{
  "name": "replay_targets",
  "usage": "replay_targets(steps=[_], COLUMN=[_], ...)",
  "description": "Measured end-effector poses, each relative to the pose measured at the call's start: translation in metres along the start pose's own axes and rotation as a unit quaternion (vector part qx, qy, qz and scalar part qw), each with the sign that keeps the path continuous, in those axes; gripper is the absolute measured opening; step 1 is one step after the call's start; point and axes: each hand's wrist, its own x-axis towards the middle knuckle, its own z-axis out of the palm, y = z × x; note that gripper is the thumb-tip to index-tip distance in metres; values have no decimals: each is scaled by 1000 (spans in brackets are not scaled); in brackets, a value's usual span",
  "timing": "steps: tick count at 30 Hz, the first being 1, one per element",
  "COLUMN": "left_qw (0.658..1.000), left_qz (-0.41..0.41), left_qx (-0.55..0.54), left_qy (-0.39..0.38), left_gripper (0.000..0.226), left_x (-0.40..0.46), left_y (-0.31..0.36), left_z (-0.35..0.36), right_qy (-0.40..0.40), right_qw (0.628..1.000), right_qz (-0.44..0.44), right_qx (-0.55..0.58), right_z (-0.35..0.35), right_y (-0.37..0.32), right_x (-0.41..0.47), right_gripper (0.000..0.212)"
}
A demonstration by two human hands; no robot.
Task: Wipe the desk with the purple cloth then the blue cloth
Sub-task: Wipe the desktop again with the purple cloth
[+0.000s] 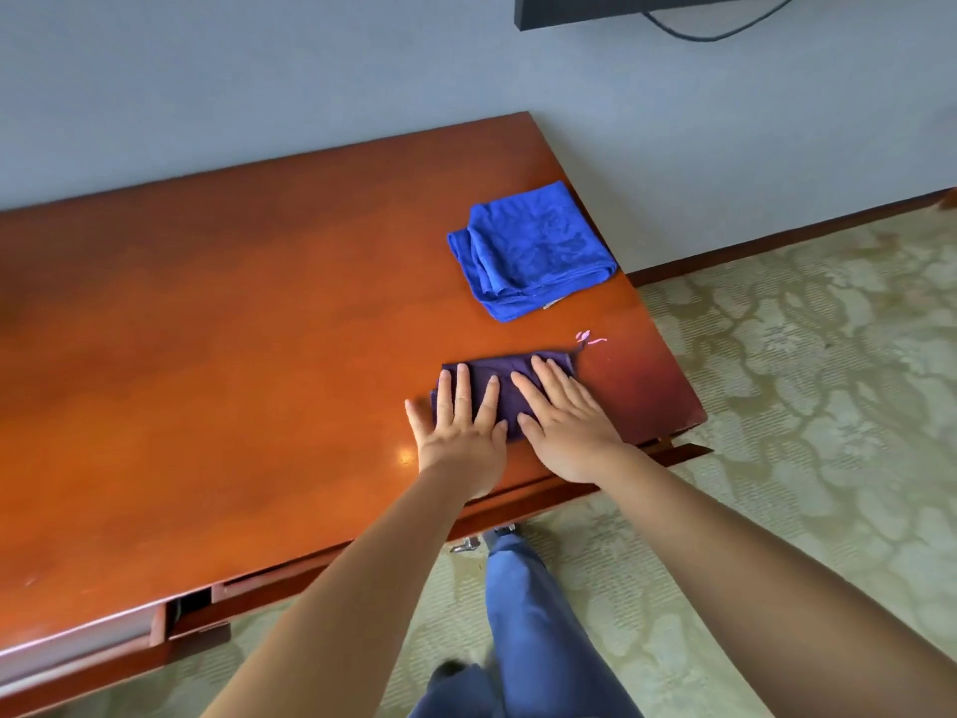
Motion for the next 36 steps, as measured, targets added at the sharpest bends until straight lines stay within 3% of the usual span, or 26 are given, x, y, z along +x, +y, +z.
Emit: replay_targets(steps=[3, 6, 9, 12, 18, 25, 36], left_qw=[999, 998, 996, 994, 994, 991, 994], left_qz=[-29, -49, -82, -99, -106, -127, -86], left_qx=[-27, -32, -36, -37, -30, -34, -29], left_qy=[20, 28, 31, 30, 16, 30, 67], left_gripper=[59, 78, 56, 56, 57, 56, 55], left_x=[-12, -17, 2, 22, 61, 146, 322], left_y=[5, -1, -20, -51, -102, -136, -132], left_z=[10, 11, -4, -19, -48, -98, -186], right_qy=[-7, -2, -39, -45, -100, -113, -81], right_qw=[1000, 998, 994, 992, 987, 985, 993], right_qz=[-25, -62, -104, -116, -126, -125, -82], right_qx=[-4, -8, 5, -3, -27, -43, -30], right_z=[4, 4, -9, -19, -41, -80, -148], right_y=[-6, -11, -23, -47, -85, -98, -42], right_x=[-3, 1, 34, 72, 137, 243, 406], right_gripper=[62, 71, 76, 59, 60, 59, 58])
